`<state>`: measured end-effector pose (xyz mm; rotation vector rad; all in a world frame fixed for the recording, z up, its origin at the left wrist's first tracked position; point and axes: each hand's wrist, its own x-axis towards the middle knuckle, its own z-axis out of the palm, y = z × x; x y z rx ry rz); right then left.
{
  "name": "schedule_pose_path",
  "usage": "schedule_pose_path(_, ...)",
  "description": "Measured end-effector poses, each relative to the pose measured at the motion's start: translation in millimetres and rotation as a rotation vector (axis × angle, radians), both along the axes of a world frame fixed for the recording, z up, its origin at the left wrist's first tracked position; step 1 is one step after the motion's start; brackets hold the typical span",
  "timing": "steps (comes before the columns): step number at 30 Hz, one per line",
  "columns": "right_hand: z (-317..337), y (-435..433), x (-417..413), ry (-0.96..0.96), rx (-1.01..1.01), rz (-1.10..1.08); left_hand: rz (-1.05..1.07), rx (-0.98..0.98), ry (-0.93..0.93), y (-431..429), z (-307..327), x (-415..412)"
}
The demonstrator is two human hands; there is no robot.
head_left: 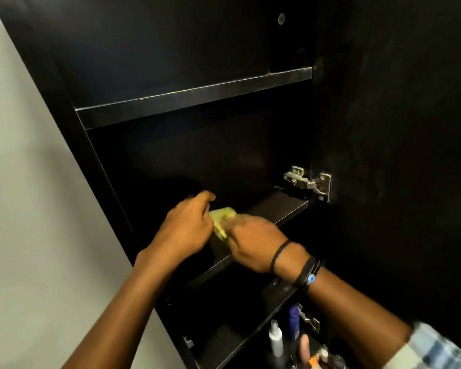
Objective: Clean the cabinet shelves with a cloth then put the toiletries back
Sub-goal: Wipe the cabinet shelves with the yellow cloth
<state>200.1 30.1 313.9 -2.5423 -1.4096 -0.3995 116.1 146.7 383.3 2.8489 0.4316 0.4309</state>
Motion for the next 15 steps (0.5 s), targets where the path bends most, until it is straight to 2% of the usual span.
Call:
schedule_pose_path(2,10.7,-26.0,45.4,-0.025,-0.095,-0.267,0.011,-0.109,-0.130,4.9,-19.0,11.0)
schedule_pose_path(4,17.9,-41.4,74.8,-0.076,-0.219,-0.423,-0.010,-0.071,-0.243,4.4,-38.9,18.0)
schedule_pose_path(8,21.9,-30.6,78.4,-0.078,-0.229,-0.450,-0.045,0.063,-0.290,1.3,-70.0,22.9)
schedule_pose_path(15,22.7,-19.7,75.4,-0.065,-0.203,-0.451,-0.060,0.069,-0.270,2.4,-74.7,24.3)
